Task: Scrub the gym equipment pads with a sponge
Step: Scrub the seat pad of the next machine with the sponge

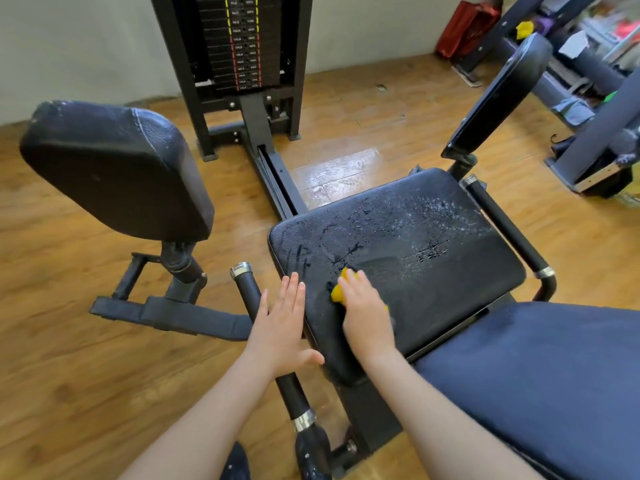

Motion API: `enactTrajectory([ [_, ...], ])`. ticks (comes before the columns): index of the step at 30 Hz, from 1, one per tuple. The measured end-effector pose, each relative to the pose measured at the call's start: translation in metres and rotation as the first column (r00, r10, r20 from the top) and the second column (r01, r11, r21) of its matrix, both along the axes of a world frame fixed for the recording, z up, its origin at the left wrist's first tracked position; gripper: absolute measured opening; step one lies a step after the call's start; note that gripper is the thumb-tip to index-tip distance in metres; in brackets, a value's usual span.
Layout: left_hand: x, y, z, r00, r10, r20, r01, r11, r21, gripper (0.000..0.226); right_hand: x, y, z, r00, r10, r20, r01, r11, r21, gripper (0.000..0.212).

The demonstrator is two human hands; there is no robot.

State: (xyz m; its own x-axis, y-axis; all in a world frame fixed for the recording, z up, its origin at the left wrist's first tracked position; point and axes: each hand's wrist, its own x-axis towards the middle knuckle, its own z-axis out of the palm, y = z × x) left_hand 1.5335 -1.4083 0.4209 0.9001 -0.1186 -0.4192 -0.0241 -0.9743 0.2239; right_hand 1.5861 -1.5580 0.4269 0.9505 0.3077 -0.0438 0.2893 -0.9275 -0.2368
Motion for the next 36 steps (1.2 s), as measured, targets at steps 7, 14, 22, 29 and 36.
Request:
enactTrajectory([
  [7,0.011,-0.008,0.011,0.993,0.108,0.049,-0.107,0.994,-0.02,0.117,0.04,-0.028,0.0,0.993,-0.113,0.047,0.099,0.969,0.228,0.044],
  [14,0.047,-0.038,-0.006,0.961,0.223,0.166,-0.226,0.974,0.001,0.105,0.129,-0.098,0.029,0.876,-0.48,-0.048,0.482,0.865,0.137,0.05],
  [22,0.046,-0.041,-0.028,0.949,0.244,0.199,-0.246,0.969,-0.014,0.097,0.187,-0.185,0.025,0.747,-0.632,-0.206,0.655,0.753,0.066,0.029],
  [29,0.046,-0.041,-0.03,0.949,0.245,0.199,-0.245,0.969,-0.028,0.096,0.166,-0.144,0.006,0.782,-0.618,-0.074,0.622,0.782,0.045,0.029],
  [36,0.047,-0.04,-0.029,0.949,0.247,0.197,-0.246,0.969,-0.028,0.096,0.083,-0.037,0.002,0.933,-0.349,-0.09,0.358,0.928,0.106,0.05],
])
